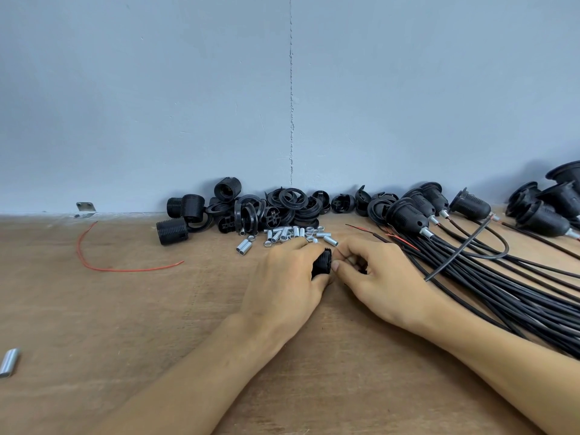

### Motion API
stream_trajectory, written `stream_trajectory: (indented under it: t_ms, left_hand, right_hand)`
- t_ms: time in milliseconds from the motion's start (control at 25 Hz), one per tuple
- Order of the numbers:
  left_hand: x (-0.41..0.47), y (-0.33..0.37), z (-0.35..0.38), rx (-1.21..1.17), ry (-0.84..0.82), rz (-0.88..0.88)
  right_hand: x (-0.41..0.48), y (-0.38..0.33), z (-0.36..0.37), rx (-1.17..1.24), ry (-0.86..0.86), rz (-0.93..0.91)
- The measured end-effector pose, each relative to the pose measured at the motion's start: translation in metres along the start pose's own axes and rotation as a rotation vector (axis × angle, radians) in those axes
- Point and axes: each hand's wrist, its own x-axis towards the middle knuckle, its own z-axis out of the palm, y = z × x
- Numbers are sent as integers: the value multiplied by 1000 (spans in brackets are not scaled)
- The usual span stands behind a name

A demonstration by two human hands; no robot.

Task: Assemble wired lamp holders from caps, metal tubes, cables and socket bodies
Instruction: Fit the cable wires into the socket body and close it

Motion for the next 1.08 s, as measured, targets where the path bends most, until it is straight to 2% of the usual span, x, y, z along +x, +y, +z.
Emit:
stream_trajectory:
  t_ms: [280,640,720,840,920,1080]
  left_hand:
    - [1,-5,4,-50,16,-27]
    - [4,-17,4,-131,77,-203]
    - [5,-22,1,-164,78,-250]
    - [6,-23,-2,-177,91,-292]
    - [7,-21,-3,-177,103,-323]
    - [8,-19,-5,-211,145,-323]
  right_hand:
    - [2,3,-2,51,-3,34]
    - [4,6,-5,86,80,30]
    - [8,7,-14,95,-14,42]
    - [14,18,-33,-25,-356,125]
    - [16,22,-44,-49,-500,132]
    - [20,22,-48,32,-496,57]
